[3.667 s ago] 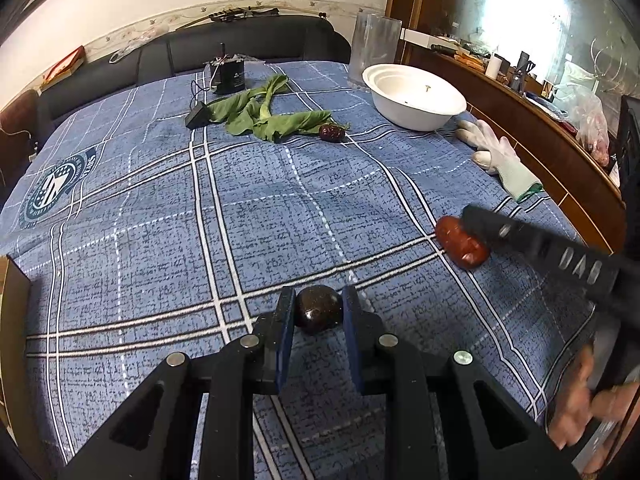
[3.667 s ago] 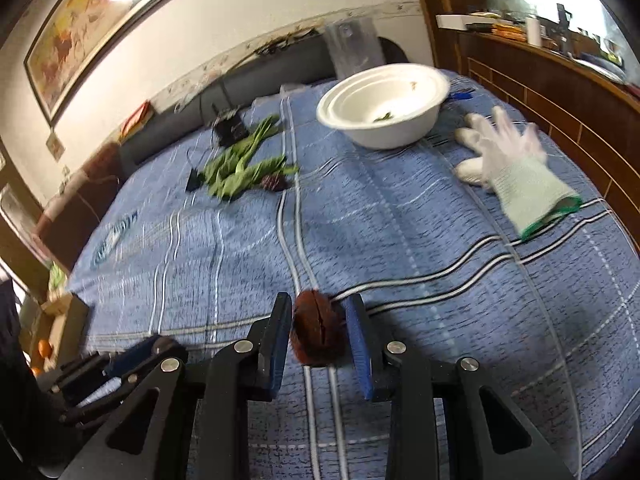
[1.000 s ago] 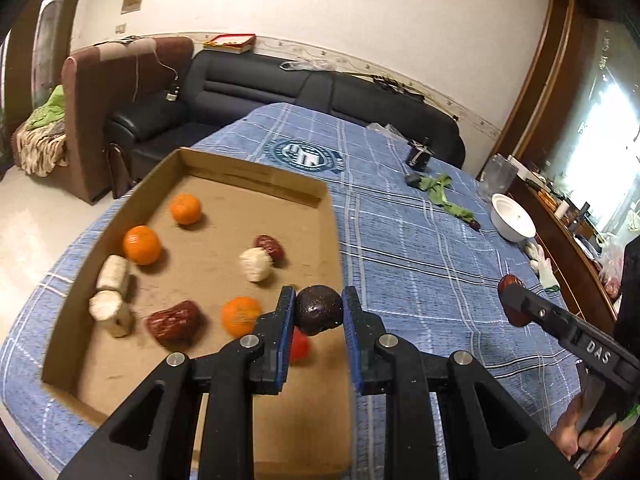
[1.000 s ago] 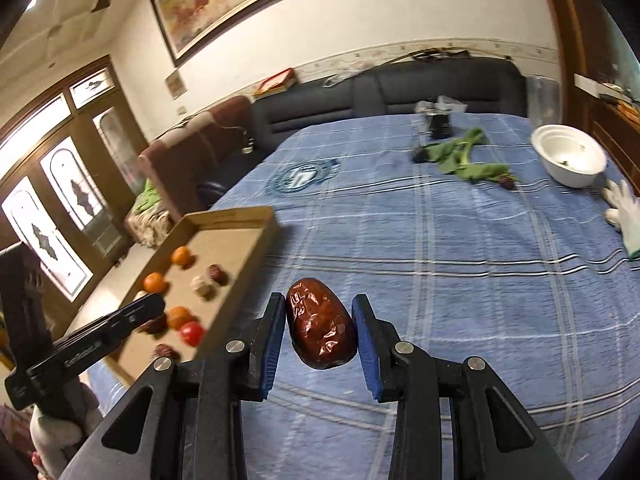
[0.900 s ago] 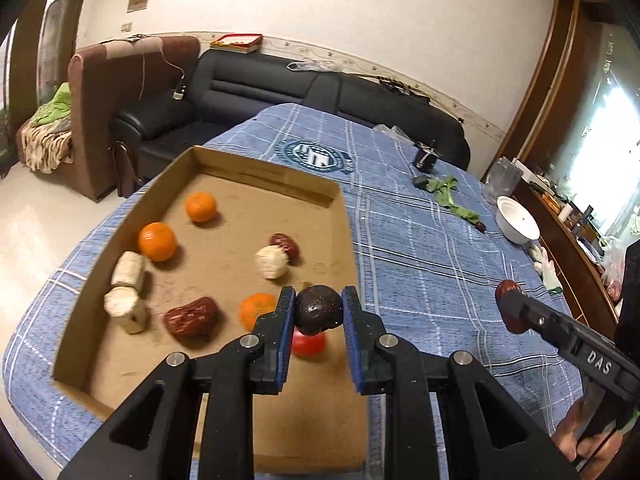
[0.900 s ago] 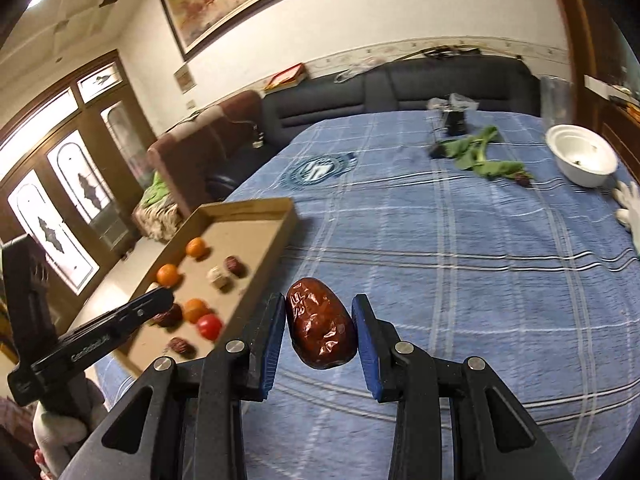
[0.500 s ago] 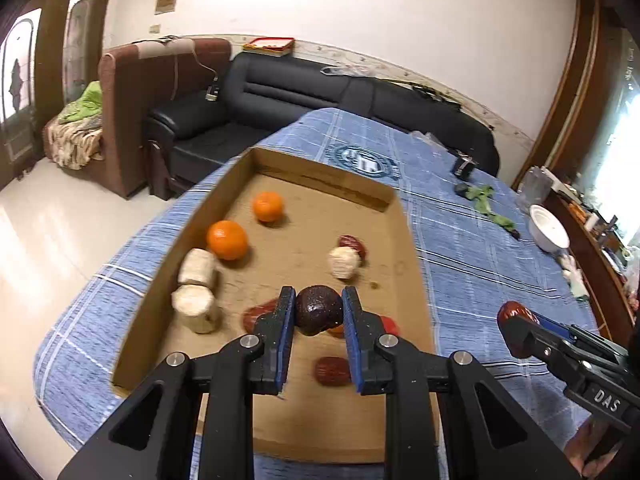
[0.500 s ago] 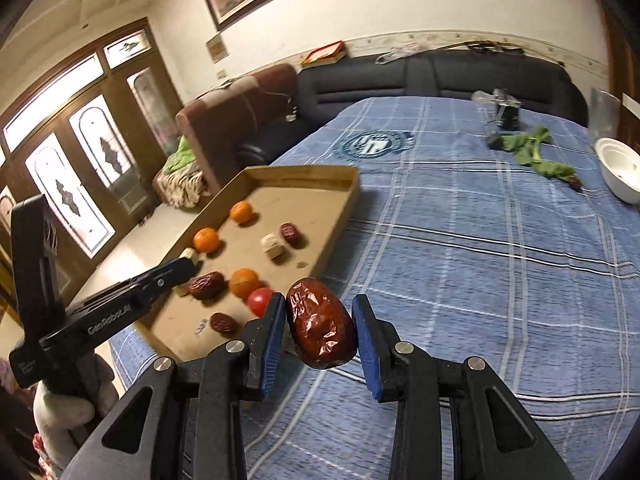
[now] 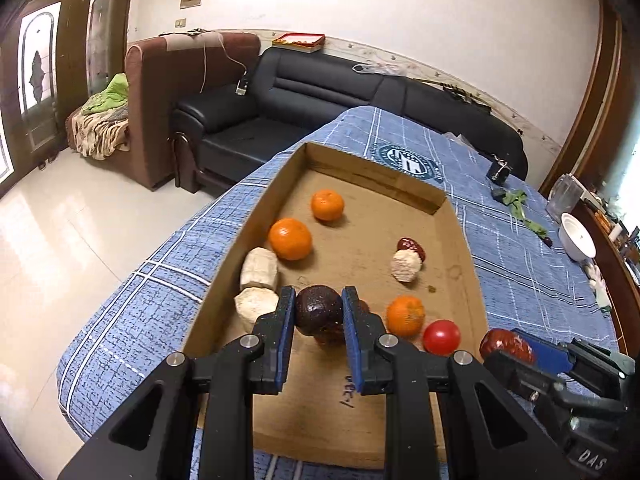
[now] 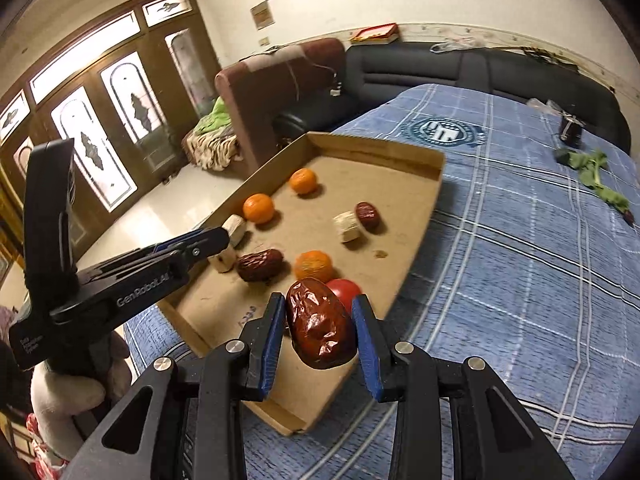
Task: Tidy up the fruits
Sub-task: 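Carry dark plum and red date into the box and open both tools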
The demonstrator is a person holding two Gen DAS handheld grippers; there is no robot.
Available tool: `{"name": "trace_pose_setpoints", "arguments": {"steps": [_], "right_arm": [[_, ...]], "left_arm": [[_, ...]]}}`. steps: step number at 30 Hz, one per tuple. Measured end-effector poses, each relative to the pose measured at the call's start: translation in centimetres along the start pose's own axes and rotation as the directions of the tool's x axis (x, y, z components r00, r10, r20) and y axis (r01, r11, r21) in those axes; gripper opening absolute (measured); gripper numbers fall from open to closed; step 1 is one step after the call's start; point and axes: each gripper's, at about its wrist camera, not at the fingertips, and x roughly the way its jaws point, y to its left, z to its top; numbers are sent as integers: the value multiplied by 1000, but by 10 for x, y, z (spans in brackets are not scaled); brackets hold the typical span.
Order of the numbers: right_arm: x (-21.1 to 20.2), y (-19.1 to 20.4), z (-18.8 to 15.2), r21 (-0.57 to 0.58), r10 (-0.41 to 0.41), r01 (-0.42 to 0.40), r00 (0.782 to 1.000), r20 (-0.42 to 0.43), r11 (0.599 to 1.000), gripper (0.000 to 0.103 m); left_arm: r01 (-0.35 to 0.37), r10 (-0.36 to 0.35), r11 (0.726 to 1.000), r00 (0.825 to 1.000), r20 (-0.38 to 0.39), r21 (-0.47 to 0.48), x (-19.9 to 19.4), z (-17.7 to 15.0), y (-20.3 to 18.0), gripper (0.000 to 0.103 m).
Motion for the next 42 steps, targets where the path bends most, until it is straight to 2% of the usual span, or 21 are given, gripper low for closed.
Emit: {"name": "trace_pose_setpoints", "arguments": {"steps": [14,21,30,38,41,42], "right_arm": [[23,19,-7,-51,40,-43,998,-51,998,39],[31,30,-12,-82,55,-61,995,-78,995,39],[47,25,-16,-88,10,-19,995,-100,996,38],[52,27,-15,-107,-14,4,996,-86,994,37],[53,28,-16,-111,-20,11,997,-80,994,38],[53,28,-16,-112,-22,13,997,-78,994,38]], "left_arm": [[-16,15,999,1000,-19,-28,10,-1,18,23],[-12,12,1000,999,-44,1,15,-4,14,23],[-28,29,999,999,-38,24,18,-7,9,23],[-37,38,999,999,-36,32,17,-8,8,23],[-32,33,999,999,-40,26,16,-8,8,25],[-29,30,999,999,-40,24,16,-9,8,29]]}}
